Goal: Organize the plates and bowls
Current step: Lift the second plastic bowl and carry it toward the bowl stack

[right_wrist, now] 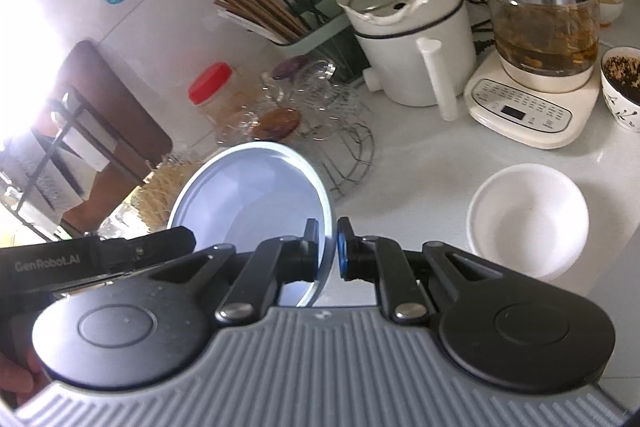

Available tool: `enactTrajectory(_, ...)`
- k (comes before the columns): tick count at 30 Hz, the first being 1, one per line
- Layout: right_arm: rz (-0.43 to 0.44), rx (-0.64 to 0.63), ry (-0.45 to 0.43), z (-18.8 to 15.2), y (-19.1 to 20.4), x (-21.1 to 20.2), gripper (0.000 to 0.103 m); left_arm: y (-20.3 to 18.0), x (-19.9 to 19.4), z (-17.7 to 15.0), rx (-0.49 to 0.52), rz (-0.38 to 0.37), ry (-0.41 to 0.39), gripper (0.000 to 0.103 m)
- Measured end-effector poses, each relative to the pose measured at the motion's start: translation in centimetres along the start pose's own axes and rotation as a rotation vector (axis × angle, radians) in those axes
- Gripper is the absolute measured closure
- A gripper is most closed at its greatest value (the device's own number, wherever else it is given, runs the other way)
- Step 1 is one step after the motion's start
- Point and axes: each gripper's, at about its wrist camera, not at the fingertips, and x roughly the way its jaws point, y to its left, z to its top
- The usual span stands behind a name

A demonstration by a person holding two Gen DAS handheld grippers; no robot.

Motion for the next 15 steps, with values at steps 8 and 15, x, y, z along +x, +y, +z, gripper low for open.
enactTrajectory(8,0.041,-0.041,-0.001,0.1,2.8,-0.5,0.090,1.7,-3.4,0.0,-0.043,0.007,-0.047,0.093)
enactTrajectory(15,0.101,-0.083,0.009,0.1,5.5,0.0,0.090,3.6,-6.4,-0.2,-0.081,0.036,-0.114,0.093)
